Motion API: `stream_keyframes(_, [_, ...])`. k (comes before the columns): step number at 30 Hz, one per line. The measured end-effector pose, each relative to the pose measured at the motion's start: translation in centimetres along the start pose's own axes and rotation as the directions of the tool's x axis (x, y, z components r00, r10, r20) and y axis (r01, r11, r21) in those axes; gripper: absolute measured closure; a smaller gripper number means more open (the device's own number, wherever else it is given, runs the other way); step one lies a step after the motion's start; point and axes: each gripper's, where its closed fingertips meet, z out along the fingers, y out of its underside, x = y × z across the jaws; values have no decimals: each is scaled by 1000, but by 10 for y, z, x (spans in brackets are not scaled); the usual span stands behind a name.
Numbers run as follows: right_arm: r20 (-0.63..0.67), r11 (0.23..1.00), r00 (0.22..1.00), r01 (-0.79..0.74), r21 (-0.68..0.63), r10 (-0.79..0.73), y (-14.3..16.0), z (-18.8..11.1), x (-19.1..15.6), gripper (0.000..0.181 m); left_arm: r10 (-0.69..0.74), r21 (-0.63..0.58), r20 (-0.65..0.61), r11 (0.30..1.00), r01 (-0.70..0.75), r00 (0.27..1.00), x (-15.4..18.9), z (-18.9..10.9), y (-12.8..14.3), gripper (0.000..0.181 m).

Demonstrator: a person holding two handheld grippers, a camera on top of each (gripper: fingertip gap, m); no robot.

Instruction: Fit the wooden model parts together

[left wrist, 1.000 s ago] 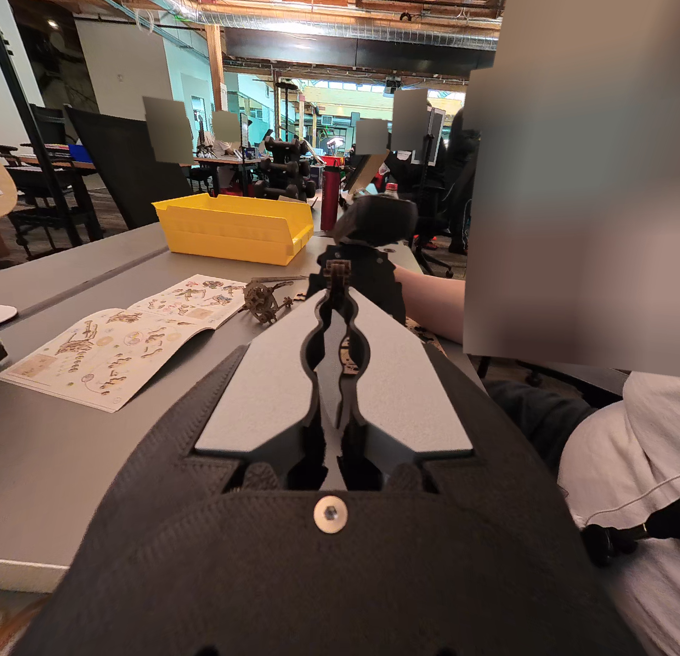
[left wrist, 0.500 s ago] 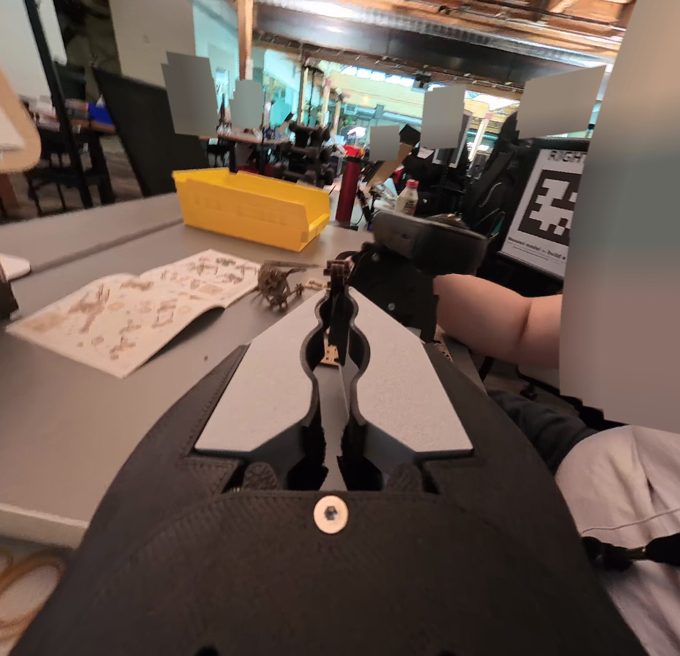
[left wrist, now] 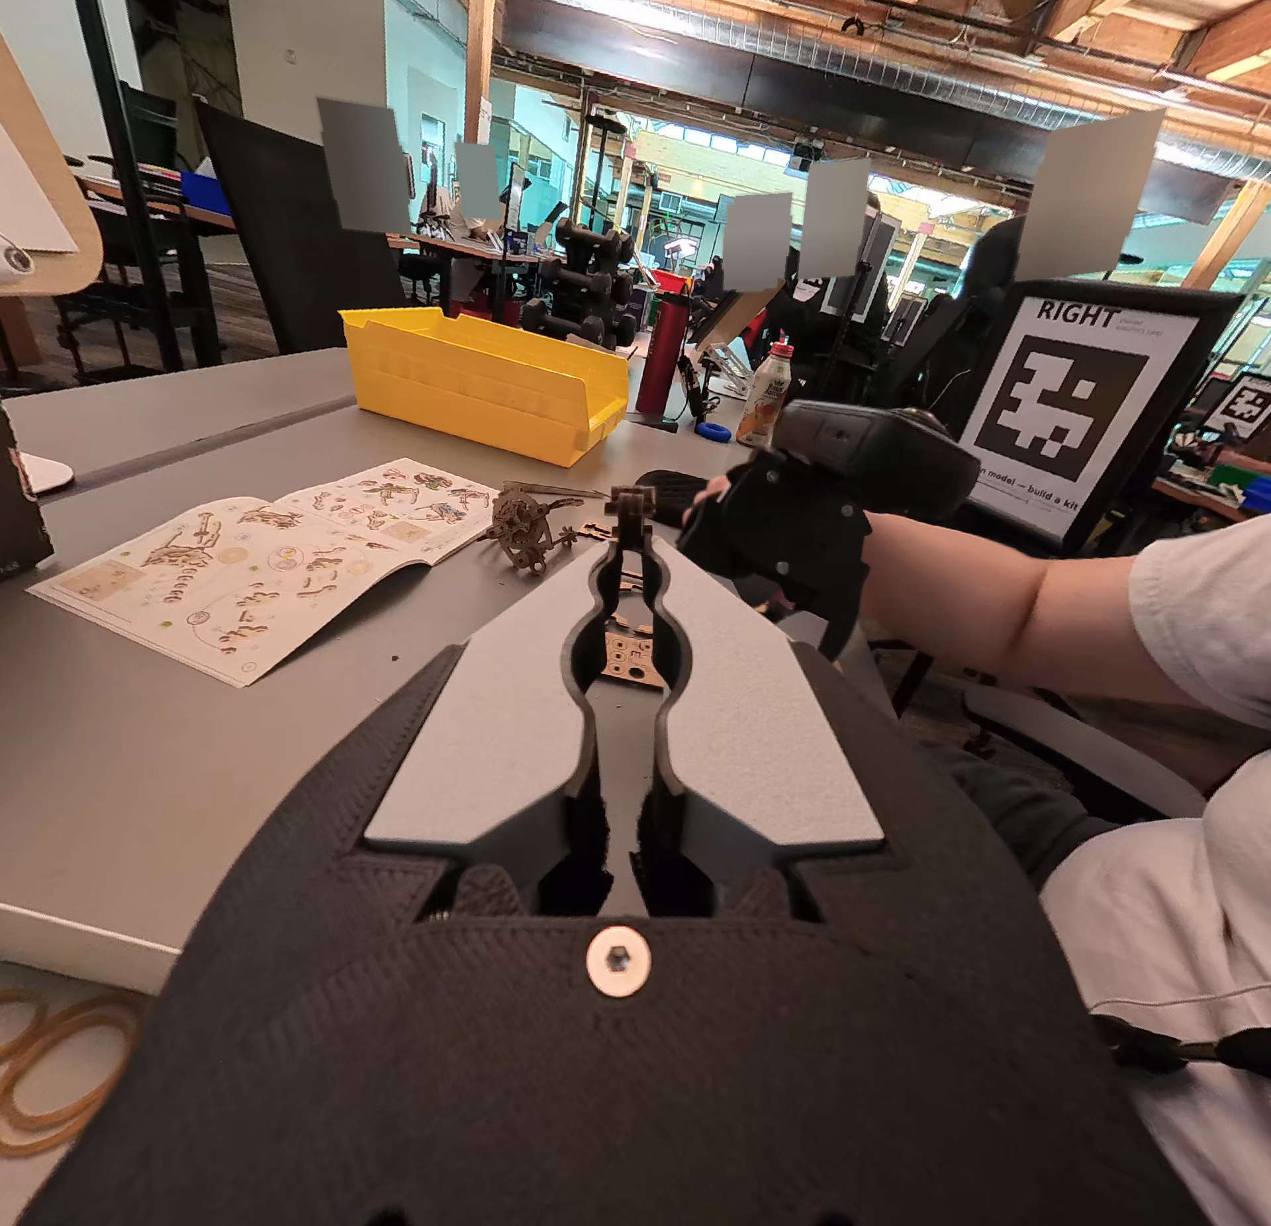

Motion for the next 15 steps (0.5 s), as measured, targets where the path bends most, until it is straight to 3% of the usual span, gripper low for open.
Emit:
stream_keyframes(1, [-25, 1000, 1000, 8, -14, -8, 2, 2, 1, 169, 8, -4, 5, 1000, -8, 1000, 0, 0, 0, 179])
stream_keyframes(4, [-105, 999, 994, -35, -3, 35, 5, 5, 9, 172, 18, -6, 11, 1000, -18, 1000, -1, 0, 0, 179])
stream_keyframes(7, [-79, 980, 977, -196, 26, 197, 6, 4, 7, 178, 20, -4, 13, 1000, -20, 1000, -1, -1, -1, 179])
stream_keyframes(9, [26, 926, 927, -375, 39, 374, 5, 3, 1, 178, 21, -4, 13, 1000, -21, 1000, -1, -1, -1, 179])
stream_keyframes(12, [251, 768, 741, -640, -14, 622, 1, 0, -10, 178, 24, 1, 8, 1000, -25, 1000, 0, -2, -3, 179])
stream_keyframes(15, [385, 591, 519, -802, -89, 763, -3, -3, -10, 178, 35, 8, 2, 999, -35, 999, 3, -3, -6, 179])
